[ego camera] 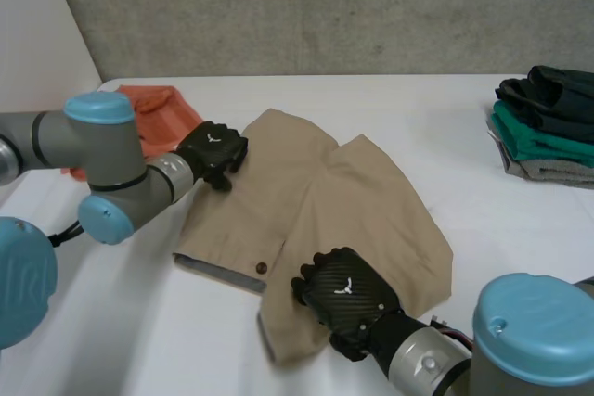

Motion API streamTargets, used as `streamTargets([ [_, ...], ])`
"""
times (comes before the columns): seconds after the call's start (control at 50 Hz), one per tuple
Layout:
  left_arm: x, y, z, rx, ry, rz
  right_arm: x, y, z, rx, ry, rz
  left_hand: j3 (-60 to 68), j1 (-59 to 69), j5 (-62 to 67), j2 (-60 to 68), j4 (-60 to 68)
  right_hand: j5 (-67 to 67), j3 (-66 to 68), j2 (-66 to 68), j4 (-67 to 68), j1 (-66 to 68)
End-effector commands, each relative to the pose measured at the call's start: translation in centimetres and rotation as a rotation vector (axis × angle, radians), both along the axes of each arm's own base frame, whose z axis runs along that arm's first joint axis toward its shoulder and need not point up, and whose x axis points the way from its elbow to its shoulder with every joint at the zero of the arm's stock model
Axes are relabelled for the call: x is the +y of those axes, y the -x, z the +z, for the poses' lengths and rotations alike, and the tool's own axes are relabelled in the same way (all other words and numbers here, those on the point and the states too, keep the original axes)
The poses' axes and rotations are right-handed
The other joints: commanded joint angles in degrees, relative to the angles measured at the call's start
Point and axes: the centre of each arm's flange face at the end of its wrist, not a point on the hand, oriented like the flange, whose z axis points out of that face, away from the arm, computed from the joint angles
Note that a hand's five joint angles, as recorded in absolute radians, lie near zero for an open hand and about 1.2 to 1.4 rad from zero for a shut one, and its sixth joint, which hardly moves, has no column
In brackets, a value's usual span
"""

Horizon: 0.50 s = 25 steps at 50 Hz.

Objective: Fold the laundry.

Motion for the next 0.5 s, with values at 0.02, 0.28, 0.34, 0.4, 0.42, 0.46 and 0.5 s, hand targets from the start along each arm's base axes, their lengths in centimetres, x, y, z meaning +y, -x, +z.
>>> streamTargets([
  [0.02,-1.1,-0.3,0.3,-0.056,0.061,0.144,-1.9,-0.6,-0.4,0.014,0.042,-0.042,23.50,20.76,25.57,23.22,24.04,33.03,31.67,30.94,32.51,33.91],
  [0.28,11.1,1.6,13.3,0.089,0.162,0.168,-15.5,2.4,9.9,0.004,0.518,-0.412,23.50,20.76,25.57,23.22,24.04,33.03,31.67,30.94,32.51,33.91],
  [0.34,15.4,2.0,14.5,0.205,0.108,0.167,-17.9,1.9,12.8,-0.058,0.612,-0.428,23.50,20.76,25.57,23.22,24.04,33.03,31.67,30.94,32.51,33.91],
  [0.4,18.5,2.5,14.0,0.285,0.045,0.163,-20.5,0.8,13.0,-0.100,0.674,-0.393,23.50,20.76,25.57,23.22,24.04,33.03,31.67,30.94,32.51,33.91],
  [0.42,19.1,2.7,13.6,0.298,0.033,0.159,-21.1,0.7,12.9,-0.105,0.683,-0.386,23.50,20.76,25.57,23.22,24.04,33.03,31.67,30.94,32.51,33.91],
  [0.46,21.0,4.0,12.8,0.338,0.012,0.127,-22.9,0.8,12.5,-0.116,0.705,-0.378,23.50,20.76,25.57,23.22,24.04,33.03,31.67,30.94,32.51,33.91],
  [0.5,22.5,5.2,12.3,0.362,-0.001,0.089,-23.5,0.6,11.9,-0.118,0.706,-0.364,23.50,20.76,25.57,23.22,24.04,33.03,31.67,30.94,32.51,33.91],
])
